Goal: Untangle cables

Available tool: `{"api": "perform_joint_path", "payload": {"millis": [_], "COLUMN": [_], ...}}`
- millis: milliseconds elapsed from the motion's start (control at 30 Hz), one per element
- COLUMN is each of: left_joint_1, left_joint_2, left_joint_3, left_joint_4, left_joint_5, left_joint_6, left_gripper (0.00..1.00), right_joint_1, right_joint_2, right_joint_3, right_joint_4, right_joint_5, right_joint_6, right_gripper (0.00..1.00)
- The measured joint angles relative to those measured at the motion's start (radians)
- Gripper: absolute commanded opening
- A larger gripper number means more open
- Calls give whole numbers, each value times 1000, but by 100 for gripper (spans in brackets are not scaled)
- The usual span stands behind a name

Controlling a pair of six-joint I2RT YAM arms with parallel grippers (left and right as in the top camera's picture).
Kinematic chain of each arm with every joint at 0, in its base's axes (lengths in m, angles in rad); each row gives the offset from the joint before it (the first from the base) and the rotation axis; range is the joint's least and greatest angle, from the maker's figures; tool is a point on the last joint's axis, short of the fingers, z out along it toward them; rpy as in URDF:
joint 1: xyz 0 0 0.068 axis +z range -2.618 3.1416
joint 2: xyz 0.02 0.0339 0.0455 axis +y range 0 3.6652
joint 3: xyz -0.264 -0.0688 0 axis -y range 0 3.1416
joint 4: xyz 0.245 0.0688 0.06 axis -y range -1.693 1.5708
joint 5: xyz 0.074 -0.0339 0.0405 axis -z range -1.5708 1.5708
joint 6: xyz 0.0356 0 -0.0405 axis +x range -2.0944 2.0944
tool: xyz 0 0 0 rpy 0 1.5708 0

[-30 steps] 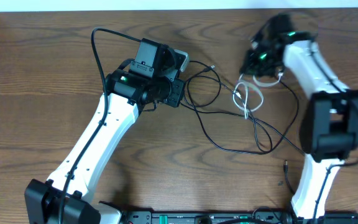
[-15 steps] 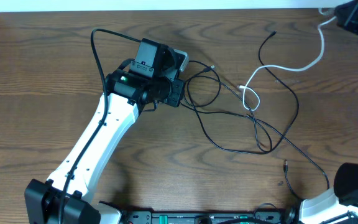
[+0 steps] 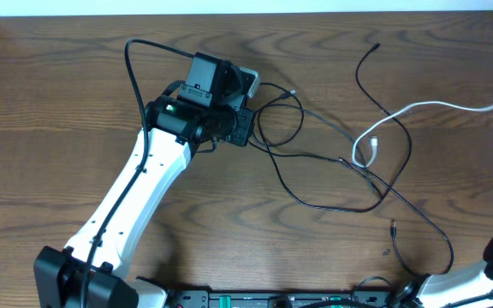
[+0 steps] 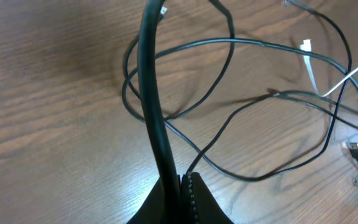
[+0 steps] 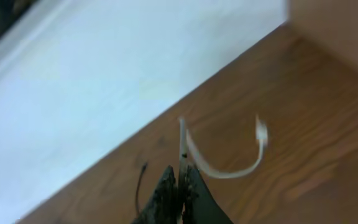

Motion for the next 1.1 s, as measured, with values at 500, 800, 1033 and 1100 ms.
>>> {"api": "perform_joint_path", "payload": {"millis": [500, 800, 1033, 1100], "left_joint_1": [0, 0, 0, 0], "left_joint_2": [24, 24, 24, 24], "left_joint_3": [0, 0, 0, 0], "left_joint_4": [31, 33, 35, 35], "left_joint_5": [0, 0, 0, 0], "left_joint_6": [-23, -26, -31, -34], "left_gripper": [7, 8, 8, 7], "right_joint_1": [0, 5, 40, 68], "right_joint_2": [288, 404, 394, 394], "right_joint_3": [10, 5, 6, 6], "right_joint_4": [145, -11, -248, -324], "right_joint_5": [145, 164, 84, 53], "right_joint_6": [-32, -58, -102, -140], "right_gripper": [58, 85, 82, 82]}}
